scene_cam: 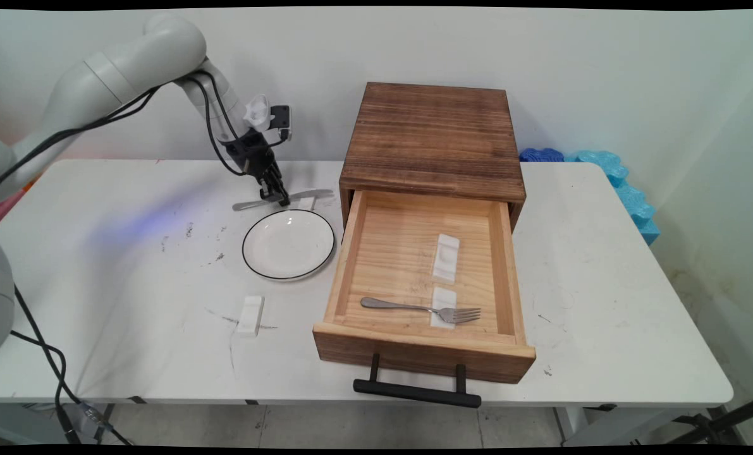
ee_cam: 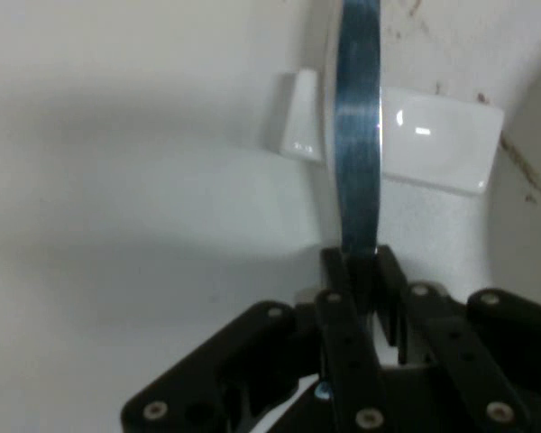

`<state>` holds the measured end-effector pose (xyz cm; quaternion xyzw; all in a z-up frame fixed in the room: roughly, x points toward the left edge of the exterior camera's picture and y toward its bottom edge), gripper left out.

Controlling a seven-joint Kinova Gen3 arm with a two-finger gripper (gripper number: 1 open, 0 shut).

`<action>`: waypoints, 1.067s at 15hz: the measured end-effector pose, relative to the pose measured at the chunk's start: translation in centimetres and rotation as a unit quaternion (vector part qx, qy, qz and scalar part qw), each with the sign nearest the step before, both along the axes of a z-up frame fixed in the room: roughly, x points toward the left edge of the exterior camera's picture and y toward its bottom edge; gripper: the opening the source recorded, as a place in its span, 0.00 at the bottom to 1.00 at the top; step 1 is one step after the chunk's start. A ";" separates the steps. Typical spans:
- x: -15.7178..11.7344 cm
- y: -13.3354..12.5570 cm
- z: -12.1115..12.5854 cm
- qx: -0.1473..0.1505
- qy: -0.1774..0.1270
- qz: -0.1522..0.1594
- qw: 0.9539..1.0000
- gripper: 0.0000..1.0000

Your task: Place the picked object into the drawer

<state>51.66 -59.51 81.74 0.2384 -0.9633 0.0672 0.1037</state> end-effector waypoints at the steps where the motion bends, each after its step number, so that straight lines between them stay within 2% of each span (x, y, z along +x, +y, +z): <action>1: 0.0 0.0 -0.1 0.000 0.000 -0.003 1.000 0.00; 9: -0.1 0.3 0.6 -0.006 0.006 -0.020 1.000 0.00; 16: 0.6 1.5 5.3 -0.021 0.026 -0.023 0.999 0.00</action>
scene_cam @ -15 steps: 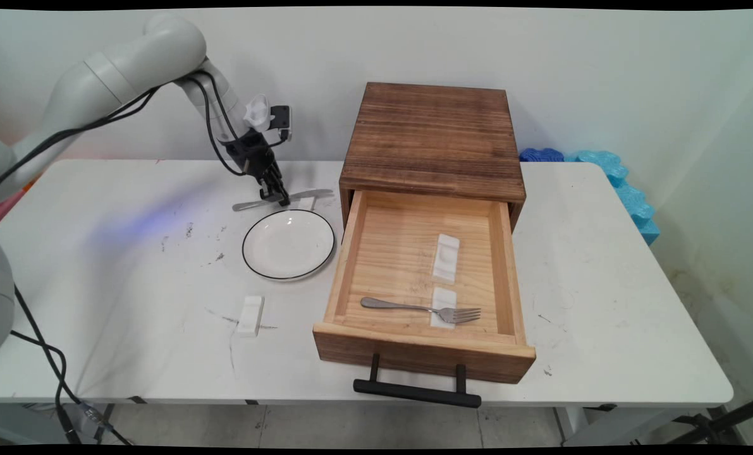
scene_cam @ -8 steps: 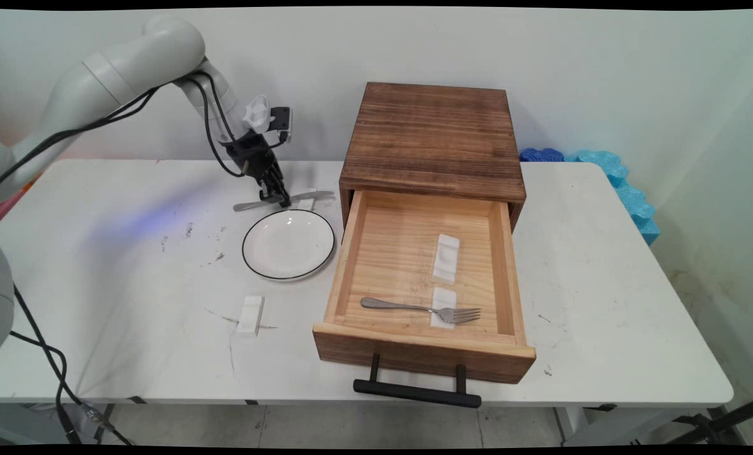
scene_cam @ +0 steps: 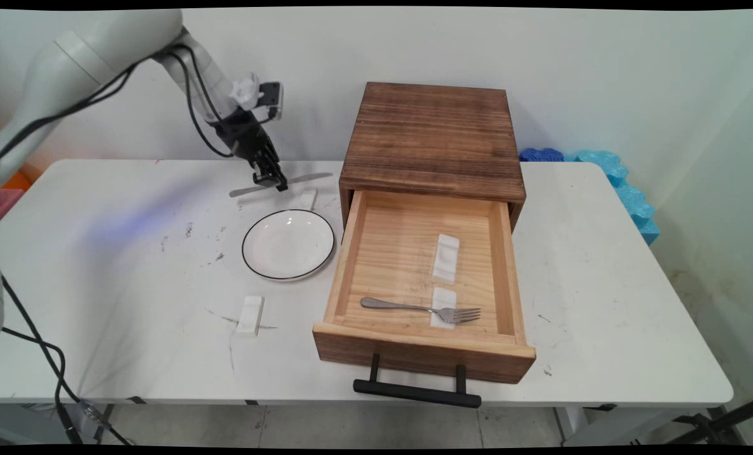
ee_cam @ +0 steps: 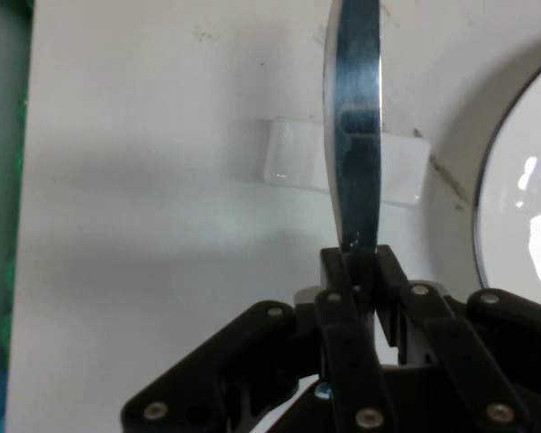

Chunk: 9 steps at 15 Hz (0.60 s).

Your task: Place the picked object into the drawer

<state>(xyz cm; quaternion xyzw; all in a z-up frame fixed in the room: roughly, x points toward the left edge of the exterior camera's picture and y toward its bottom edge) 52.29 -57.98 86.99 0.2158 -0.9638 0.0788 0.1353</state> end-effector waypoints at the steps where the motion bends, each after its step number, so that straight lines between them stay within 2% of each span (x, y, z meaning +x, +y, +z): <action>1: 0.3 0.4 0.8 -0.001 0.003 -0.002 1.000 0.00; 9: 3.7 4.5 6.7 0.001 0.020 -0.032 0.999 0.00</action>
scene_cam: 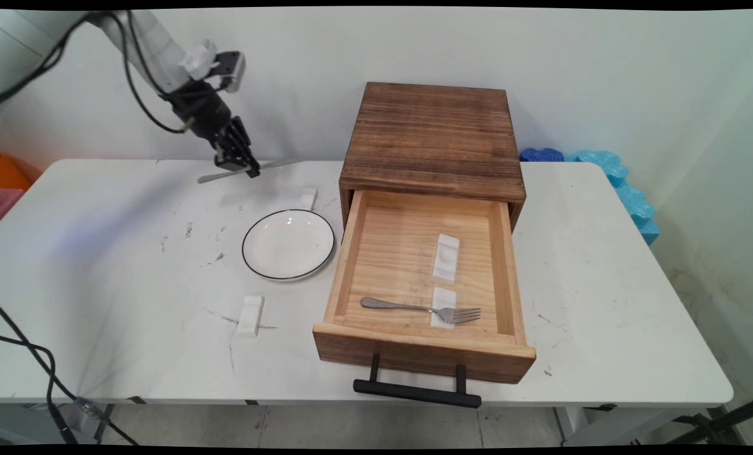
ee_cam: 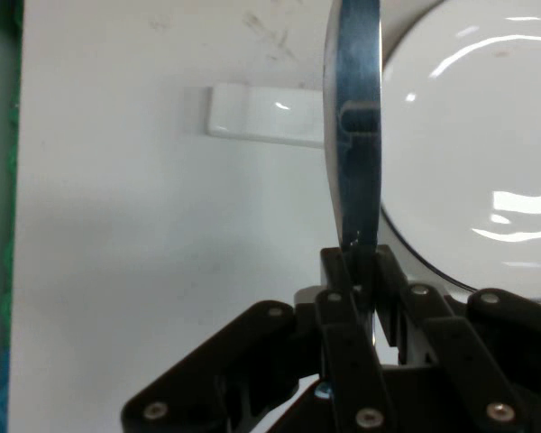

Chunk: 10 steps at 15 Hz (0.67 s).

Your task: Place the picked object into the drawer

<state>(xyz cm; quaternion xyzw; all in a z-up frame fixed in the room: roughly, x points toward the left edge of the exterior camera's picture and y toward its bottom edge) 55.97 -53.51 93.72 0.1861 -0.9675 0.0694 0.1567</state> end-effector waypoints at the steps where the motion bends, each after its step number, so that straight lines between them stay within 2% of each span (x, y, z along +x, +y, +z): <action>1: 0.3 0.5 0.8 0.000 0.003 -0.004 1.000 0.00; 6: -0.2 3.2 5.4 -0.002 0.030 -0.022 0.999 0.00; 10: -2.8 5.1 8.8 -0.007 0.053 -0.025 0.998 0.00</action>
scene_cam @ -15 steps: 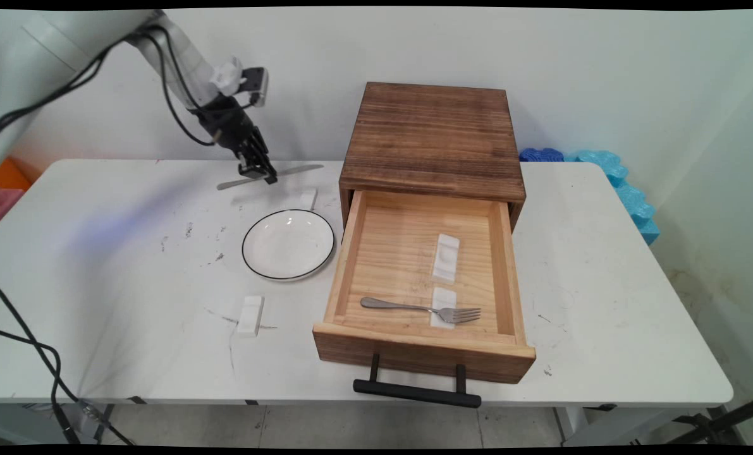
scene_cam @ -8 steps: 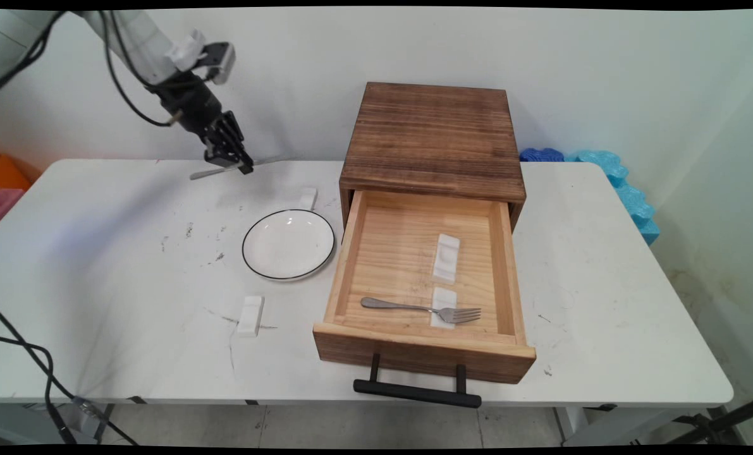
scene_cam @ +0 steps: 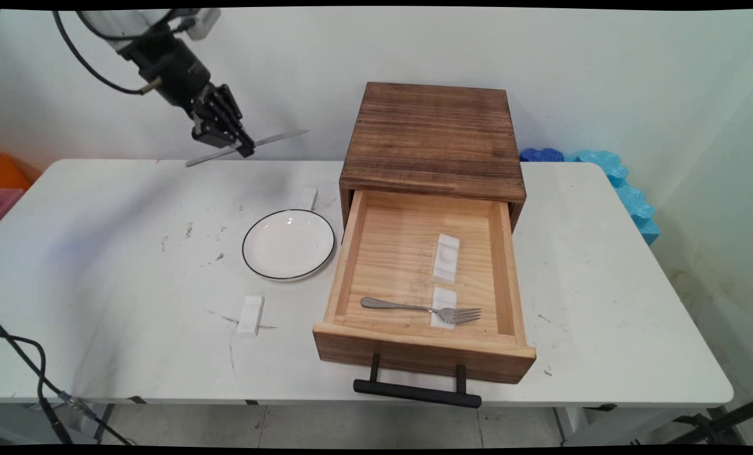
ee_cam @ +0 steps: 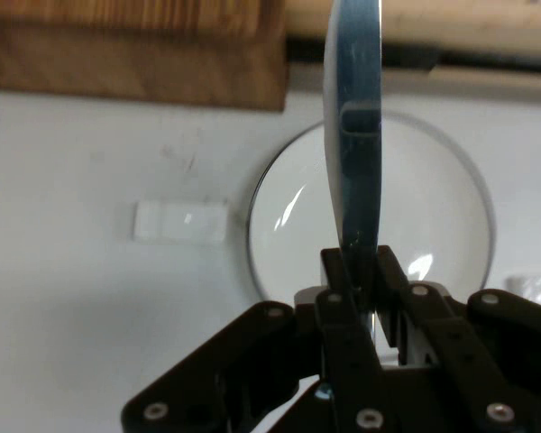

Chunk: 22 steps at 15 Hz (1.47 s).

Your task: Place the picked object into the drawer

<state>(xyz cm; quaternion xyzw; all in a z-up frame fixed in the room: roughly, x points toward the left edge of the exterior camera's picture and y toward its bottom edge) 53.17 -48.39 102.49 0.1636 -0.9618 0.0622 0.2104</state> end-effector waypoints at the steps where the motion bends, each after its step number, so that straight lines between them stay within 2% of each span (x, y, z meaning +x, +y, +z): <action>1: -1.1 0.5 0.7 -0.002 0.007 -0.001 1.000 0.00; 6: -7.5 2.1 2.7 -0.015 0.028 -0.004 0.999 0.00; 11: -14.0 2.4 2.3 -0.032 0.029 -0.005 0.999 0.00; 16: -20.4 1.0 -0.5 -0.053 0.008 -0.016 0.998 0.00; 22: -26.1 -1.7 -4.1 -0.060 -0.014 -0.021 0.998 0.00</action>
